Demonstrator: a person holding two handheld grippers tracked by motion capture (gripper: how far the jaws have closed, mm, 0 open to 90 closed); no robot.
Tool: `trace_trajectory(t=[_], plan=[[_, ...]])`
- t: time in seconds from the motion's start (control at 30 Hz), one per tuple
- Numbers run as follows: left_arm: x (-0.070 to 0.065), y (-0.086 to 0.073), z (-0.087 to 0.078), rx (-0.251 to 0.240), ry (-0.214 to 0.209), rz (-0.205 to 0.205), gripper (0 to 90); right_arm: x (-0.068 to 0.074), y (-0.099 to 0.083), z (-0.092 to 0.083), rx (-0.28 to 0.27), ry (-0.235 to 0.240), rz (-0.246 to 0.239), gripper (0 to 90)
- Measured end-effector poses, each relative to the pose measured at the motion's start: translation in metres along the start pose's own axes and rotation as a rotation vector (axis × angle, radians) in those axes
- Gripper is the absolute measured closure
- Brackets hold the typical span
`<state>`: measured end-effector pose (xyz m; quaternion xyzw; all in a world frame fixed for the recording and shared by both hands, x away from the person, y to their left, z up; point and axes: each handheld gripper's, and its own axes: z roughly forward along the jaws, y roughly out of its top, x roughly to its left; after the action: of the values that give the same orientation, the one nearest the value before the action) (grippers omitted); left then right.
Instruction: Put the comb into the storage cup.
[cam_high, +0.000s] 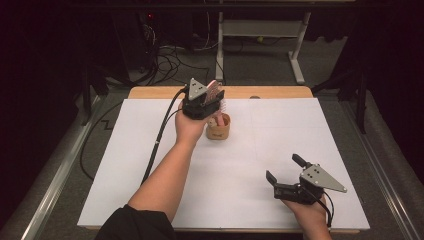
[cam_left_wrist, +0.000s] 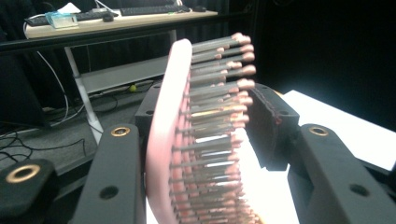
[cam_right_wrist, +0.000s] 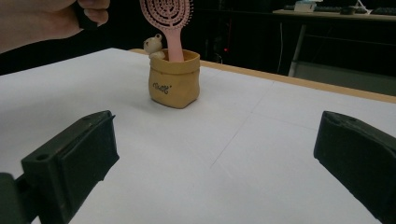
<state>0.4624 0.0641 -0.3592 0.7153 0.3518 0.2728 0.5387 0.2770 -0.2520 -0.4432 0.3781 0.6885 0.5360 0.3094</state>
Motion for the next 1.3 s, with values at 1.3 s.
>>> trace_trajectory(t=[1.3], plan=[[0.034, -0.021, -0.012, 0.042, 0.012, -0.054, 29.5, 0.002, 0.000, 0.002, 0.004, -0.004, -0.011, 0.1]])
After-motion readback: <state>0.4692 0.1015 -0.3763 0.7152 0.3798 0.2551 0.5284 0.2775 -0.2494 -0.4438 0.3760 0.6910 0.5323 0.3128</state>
